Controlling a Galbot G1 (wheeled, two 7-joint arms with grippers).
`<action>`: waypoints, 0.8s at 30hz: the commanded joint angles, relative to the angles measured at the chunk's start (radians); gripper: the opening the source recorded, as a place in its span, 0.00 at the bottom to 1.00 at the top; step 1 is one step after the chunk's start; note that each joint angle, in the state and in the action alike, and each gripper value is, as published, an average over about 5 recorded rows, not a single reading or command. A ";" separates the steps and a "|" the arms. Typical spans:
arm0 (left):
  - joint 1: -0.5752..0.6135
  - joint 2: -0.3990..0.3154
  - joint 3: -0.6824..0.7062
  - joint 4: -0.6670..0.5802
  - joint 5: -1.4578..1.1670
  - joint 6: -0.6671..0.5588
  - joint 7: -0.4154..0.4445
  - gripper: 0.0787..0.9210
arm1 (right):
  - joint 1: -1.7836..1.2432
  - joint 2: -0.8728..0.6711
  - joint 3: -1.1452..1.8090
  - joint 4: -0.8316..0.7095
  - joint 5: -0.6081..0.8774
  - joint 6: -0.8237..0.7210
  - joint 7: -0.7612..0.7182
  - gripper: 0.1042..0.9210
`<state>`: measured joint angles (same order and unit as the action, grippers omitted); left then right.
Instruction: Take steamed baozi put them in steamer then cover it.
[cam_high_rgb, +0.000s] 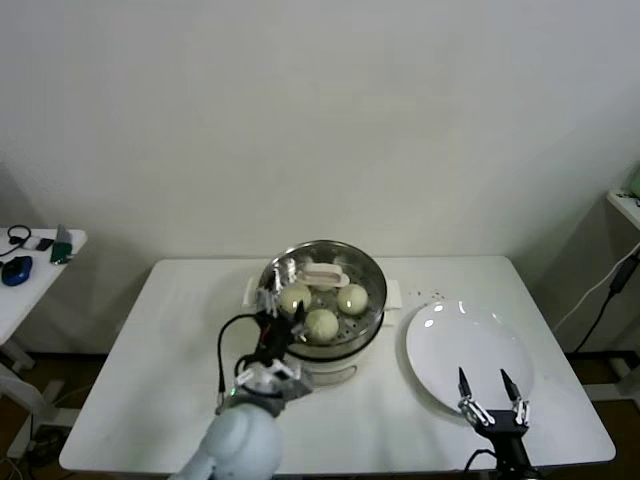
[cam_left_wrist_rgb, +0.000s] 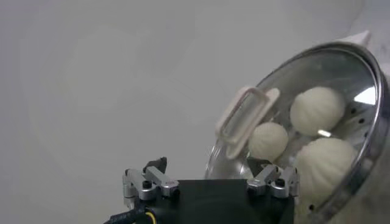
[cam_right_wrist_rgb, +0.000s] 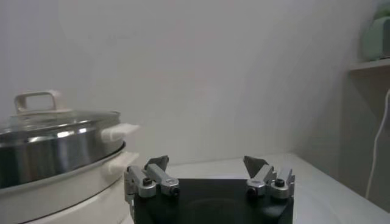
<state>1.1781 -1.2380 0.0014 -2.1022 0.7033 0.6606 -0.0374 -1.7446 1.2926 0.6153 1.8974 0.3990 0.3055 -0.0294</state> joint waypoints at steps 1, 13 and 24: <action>0.304 -0.076 -0.377 -0.124 -0.581 -0.418 -0.278 0.88 | 0.010 -0.003 0.013 0.001 -0.016 -0.014 0.021 0.88; 0.522 -0.109 -0.640 0.014 -0.985 -0.710 -0.169 0.88 | 0.023 -0.026 0.021 -0.093 -0.032 0.063 -0.008 0.88; 0.607 -0.123 -0.572 0.050 -0.920 -0.787 -0.157 0.88 | 0.019 -0.041 0.019 -0.110 -0.018 0.085 -0.025 0.88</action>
<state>1.6529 -1.3405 -0.5150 -2.0889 -0.1117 0.0331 -0.2061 -1.7261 1.2578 0.6321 1.8136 0.3770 0.3641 -0.0463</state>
